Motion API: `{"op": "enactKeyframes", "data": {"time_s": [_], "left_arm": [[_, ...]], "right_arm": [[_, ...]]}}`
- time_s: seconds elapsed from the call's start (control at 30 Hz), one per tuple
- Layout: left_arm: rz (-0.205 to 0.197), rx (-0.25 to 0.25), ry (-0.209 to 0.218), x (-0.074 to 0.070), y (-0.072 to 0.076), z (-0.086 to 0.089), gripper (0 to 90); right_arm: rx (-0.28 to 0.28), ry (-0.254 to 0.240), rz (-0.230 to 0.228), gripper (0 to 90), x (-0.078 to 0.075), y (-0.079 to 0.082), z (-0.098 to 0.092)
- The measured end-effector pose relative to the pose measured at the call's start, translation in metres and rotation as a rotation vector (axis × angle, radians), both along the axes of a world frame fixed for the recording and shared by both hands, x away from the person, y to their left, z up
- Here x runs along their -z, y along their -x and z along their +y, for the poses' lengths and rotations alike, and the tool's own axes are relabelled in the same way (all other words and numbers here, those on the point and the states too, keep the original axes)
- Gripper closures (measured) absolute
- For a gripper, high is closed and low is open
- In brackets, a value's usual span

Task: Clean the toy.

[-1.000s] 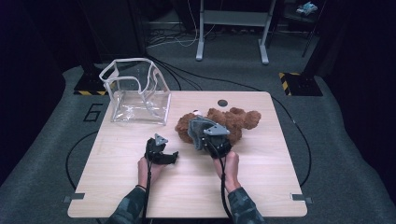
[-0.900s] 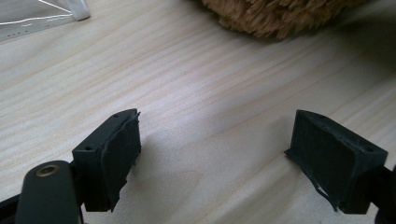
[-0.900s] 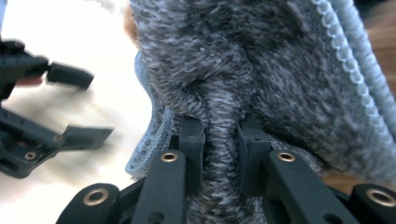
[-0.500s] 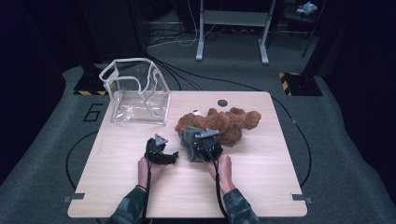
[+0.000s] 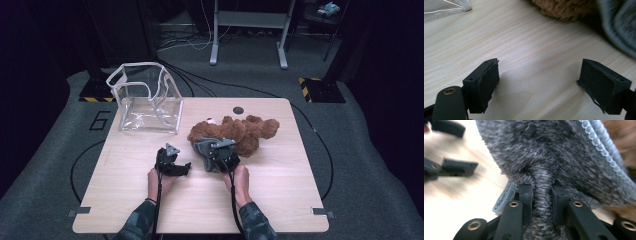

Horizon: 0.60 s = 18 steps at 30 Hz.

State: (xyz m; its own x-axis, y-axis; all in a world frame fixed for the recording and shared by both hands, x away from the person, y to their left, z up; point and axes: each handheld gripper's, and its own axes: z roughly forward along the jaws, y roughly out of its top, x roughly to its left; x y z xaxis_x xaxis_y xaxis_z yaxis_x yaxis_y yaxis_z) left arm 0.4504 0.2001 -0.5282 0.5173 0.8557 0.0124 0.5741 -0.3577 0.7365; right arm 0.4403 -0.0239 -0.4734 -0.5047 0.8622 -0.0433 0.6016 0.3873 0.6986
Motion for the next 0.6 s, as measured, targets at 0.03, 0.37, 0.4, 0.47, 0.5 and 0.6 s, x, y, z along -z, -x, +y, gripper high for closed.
{"op": "enactKeyframes", "data": {"time_s": [0.03,0.37,0.4,0.47,0.5,0.6], "left_arm": [[0.002,0.001,0.000,0.000,0.000,0.000,16.1],[-0.003,-0.001,-0.001,0.000,0.000,0.000,16.1],[0.002,0.002,0.000,0.000,0.000,0.000,16.1],[0.001,0.001,0.000,0.000,0.000,0.000,16.1],[0.001,0.001,0.000,0.000,0.000,0.000,16.1],[0.001,0.003,-0.001,0.000,0.000,0.000,16.1]], "right_arm": [[0.002,-0.018,-0.035,74.9,-0.007,0.002,-0.004],[0.100,-0.068,-0.114,74.7,-0.027,0.002,-0.035],[0.120,-0.075,-0.113,74.7,-0.027,0.003,-0.040],[0.134,-0.081,-0.112,74.7,-0.027,0.006,-0.049],[0.138,-0.071,-0.112,74.6,-0.026,0.008,-0.054],[0.159,-0.057,-0.103,74.6,-0.023,0.014,-0.073]]}}
